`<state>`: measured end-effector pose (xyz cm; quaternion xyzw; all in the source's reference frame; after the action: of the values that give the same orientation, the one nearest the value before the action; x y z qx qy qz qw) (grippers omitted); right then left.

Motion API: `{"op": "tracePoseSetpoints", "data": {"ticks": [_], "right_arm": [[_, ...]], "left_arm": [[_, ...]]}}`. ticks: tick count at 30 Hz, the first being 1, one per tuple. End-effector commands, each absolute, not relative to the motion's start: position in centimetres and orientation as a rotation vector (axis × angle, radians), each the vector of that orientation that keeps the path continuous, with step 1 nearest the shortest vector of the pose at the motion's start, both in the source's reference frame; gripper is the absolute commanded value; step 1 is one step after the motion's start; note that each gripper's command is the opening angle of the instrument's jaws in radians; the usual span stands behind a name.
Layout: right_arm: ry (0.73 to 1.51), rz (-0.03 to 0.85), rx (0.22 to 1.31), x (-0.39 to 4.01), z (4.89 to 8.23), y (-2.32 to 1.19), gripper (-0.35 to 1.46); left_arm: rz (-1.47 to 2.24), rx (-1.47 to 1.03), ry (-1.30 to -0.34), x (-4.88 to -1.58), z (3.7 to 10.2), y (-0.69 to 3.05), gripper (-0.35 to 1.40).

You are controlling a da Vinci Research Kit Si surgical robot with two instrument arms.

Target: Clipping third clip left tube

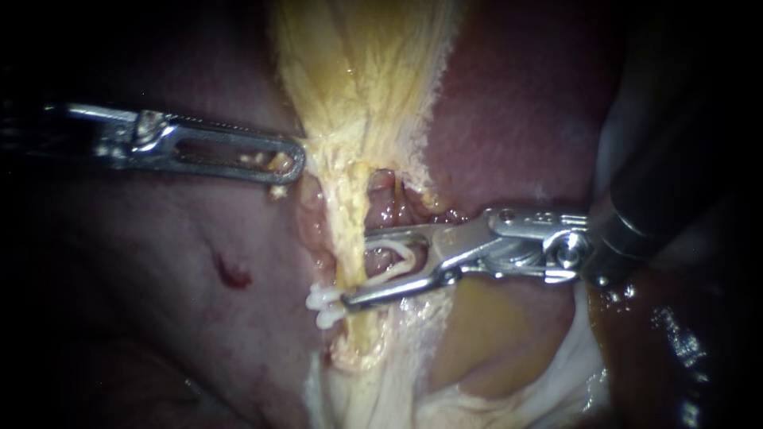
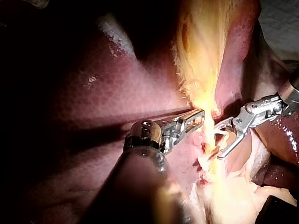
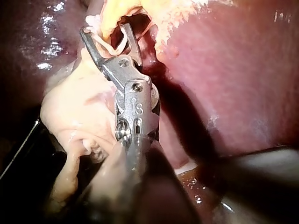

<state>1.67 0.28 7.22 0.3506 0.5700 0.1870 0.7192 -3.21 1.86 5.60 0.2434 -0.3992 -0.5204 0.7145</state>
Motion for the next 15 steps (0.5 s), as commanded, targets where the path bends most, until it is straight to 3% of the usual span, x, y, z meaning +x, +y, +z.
{"op": "tracePoseSetpoints", "data": {"ticks": [1,15], "right_arm": [[1.264,0.414,0.781,1.69,7.21,0.27,0.5],[1.391,0.423,0.952,1.97,7.13,0.2,0.5]], "left_arm": [[-1.153,0.539,-0.884,-3.21,5.6,1.86,-0.35],[-1.152,0.54,-0.885,-3.2,5.61,1.87,-0.35]]}}
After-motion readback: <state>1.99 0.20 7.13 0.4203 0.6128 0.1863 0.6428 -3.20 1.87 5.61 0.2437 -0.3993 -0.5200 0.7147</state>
